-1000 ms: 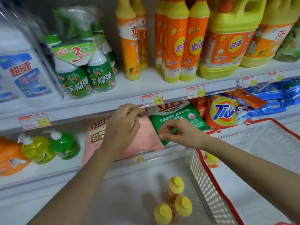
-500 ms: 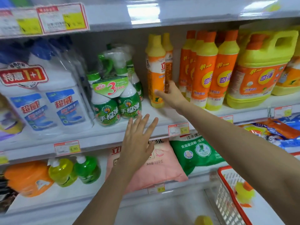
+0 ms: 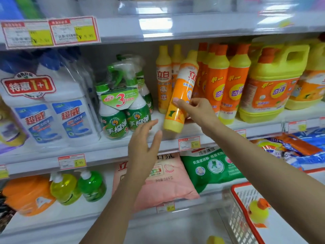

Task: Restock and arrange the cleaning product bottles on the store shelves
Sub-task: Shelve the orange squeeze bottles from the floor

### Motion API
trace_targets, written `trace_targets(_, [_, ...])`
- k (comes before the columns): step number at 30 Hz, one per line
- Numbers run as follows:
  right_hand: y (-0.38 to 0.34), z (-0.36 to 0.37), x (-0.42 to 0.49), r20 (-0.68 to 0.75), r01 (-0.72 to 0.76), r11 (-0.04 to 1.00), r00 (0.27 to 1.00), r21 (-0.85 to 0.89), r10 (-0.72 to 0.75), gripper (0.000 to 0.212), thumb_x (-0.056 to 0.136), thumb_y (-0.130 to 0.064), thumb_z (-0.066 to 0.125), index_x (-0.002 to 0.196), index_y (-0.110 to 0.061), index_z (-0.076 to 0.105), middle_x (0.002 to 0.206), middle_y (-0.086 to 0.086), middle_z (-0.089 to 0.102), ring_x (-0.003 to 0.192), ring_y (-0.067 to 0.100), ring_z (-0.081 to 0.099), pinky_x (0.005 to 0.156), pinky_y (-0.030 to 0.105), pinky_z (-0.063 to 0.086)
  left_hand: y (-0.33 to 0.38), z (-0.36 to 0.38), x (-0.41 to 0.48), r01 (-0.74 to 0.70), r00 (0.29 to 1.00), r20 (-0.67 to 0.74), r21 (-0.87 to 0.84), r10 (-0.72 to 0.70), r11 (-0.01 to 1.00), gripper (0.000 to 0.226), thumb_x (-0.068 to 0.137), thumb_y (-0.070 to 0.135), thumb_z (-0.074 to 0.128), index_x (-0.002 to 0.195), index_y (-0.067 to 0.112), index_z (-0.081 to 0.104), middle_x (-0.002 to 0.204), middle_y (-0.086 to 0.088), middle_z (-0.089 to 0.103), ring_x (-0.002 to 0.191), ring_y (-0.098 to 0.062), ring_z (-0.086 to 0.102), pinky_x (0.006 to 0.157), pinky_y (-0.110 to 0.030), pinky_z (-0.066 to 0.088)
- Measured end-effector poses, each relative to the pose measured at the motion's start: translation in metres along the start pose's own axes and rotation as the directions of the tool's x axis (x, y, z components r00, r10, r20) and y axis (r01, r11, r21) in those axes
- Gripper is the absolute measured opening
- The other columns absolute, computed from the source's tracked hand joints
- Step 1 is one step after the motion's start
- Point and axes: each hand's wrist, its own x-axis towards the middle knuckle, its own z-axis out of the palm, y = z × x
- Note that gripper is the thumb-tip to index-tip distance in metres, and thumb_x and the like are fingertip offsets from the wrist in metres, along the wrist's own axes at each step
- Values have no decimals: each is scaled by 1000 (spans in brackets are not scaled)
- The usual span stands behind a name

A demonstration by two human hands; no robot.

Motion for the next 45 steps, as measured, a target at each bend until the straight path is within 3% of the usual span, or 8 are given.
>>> trace_targets(3, [3,-5,-30,18,-13,999,1000,-32,14,47,78,-44,78,96,-1,70,88,14,75,77,23,74,66,35,62,42,-1,2,238,967,145,-209,-210,948,59,77,58,72,127,32,54,115,15,61,101,0,61,79,-21,50])
trace_targets(9, [13,-20,-78,111,6,999,994,36,-10,66,76,-56,67,99,5,60,80,10,66,69,14,67,59,22,56,57,4,-18,471,865,340,-303,-368,828,55,68,32,86,115,24,57,105,1,71,92,-15,71,73,-31,59])
trace_targets(17, [24,-46,-96,278,-193,973,949,127,152,49,82,-30,75,124,-11,60,108,9,74,97,24,72,85,37,59,40,-1,-52,680,644,700,-341,-307,649,54,74,23,80,124,12,62,110,-5,74,95,-17,72,79,-31,57])
trace_targets(25, [28,-43,-119,248,-135,991,960,-10,133,58,81,-29,79,126,-18,44,103,5,64,75,5,70,61,17,54,42,15,-67,491,821,469,-286,-327,823,62,56,39,91,108,24,63,92,3,71,79,-12,72,65,-26,55])
trace_targets(30, [30,-60,-114,409,-241,965,895,106,179,48,88,-24,69,132,-20,50,116,11,71,99,20,72,86,29,58,39,6,-72,569,734,609,-312,-299,761,25,87,26,64,111,19,68,96,0,76,84,-11,73,70,-25,57])
trace_targets(33, [35,-54,-115,376,-215,975,909,58,178,45,86,-21,73,126,-13,56,107,13,74,92,17,73,70,22,57,38,8,-74,630,645,691,-239,-326,739,23,95,27,58,112,16,69,102,-3,76,93,-17,72,86,-37,57])
trace_targets(38, [44,-37,-121,230,-90,995,968,-46,98,49,74,-24,85,114,-8,62,83,4,72,74,12,70,63,22,57,38,17,-75,535,761,547,-223,-349,815,66,61,44,80,118,18,58,108,-6,69,92,-19,72,77,-35,59])
trace_targets(45, [38,-47,-112,460,-236,971,867,40,192,50,86,-40,66,125,-11,59,105,2,74,99,16,70,91,34,53,28,10,-79,598,690,679,-338,-252,727,36,80,25,66,114,13,66,104,-6,75,92,-18,72,77,-29,58])
